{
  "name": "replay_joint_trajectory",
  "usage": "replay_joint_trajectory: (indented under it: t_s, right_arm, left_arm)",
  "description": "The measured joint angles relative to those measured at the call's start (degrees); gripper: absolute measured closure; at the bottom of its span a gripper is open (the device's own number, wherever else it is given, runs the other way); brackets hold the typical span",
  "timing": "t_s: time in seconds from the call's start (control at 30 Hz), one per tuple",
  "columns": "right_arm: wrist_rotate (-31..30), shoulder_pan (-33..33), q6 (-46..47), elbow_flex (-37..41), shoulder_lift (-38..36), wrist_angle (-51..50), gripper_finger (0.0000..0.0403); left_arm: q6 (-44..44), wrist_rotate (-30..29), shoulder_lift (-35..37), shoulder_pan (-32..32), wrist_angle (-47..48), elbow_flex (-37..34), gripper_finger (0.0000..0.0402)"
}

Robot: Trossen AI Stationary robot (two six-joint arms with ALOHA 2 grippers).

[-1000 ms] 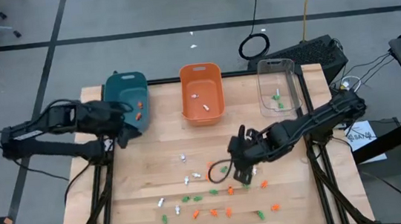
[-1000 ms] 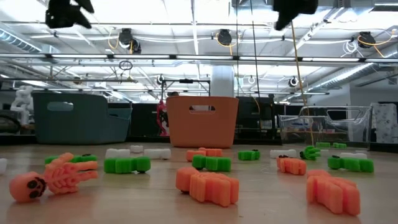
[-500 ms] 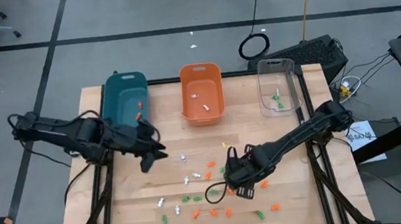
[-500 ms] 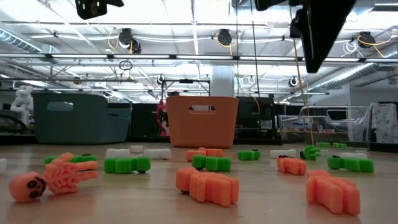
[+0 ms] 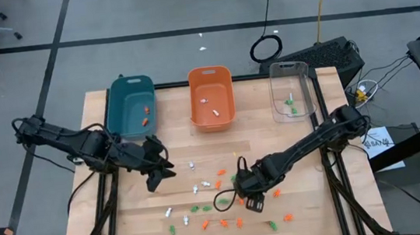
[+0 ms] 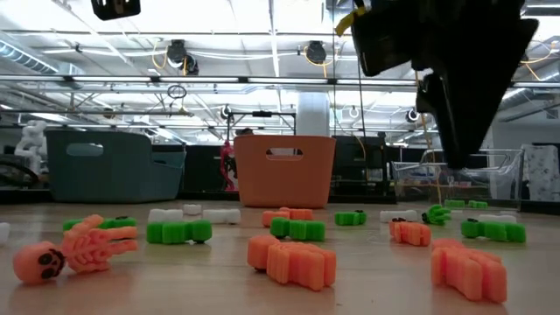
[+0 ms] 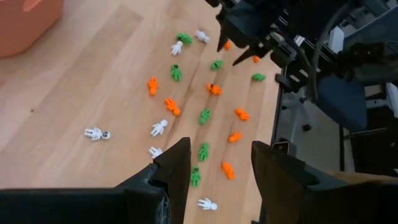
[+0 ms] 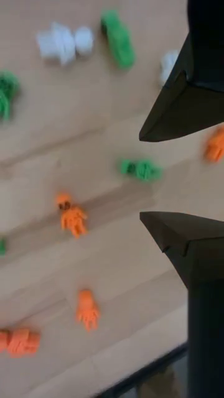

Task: Sort Halloween decoration
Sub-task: Put the green skeleton toy into the transparent bin

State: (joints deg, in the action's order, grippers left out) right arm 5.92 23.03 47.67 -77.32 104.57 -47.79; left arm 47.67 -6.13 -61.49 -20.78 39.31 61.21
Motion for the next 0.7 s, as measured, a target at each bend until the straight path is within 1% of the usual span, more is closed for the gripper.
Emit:
replay_joint_trajectory:
  t_s: [0.07,0.17,0.33,0.43,0.53,0.7]
  right_arm:
    - [0.2,0.0,2.4,0.9,0.2,0.0,0.0222]
    - [0.1,-0.3,3.3,1.5,0.3,-0.4,0.0212]
    - [-0.5,-0.1,3.9,1.4,0.4,0.4,0.0172]
    - [-1.6,-0.2,5.2,2.1,0.4,1.4,0.0156]
    - [-1.6,-0.1,6.9,3.7,0.5,2.8,0.0152]
    - [-1.4,0.0,8.3,7.1,0.5,7.9,0.0158]
  left_arm:
    - [0.9,0.0,0.0,0.0,0.0,0.0,0.0233]
    - [1.5,0.0,0.0,0.0,0.0,0.0,0.0233]
    - [1.5,0.0,0.0,0.0,-0.4,0.0,0.0233]
    - [1.5,0.0,0.0,0.0,-0.4,0.0,0.0233]
    - [1.5,0.0,0.0,0.0,-0.4,0.0,0.0233]
    - [1.6,0.0,0.0,0.0,-0.4,0.0,0.0233]
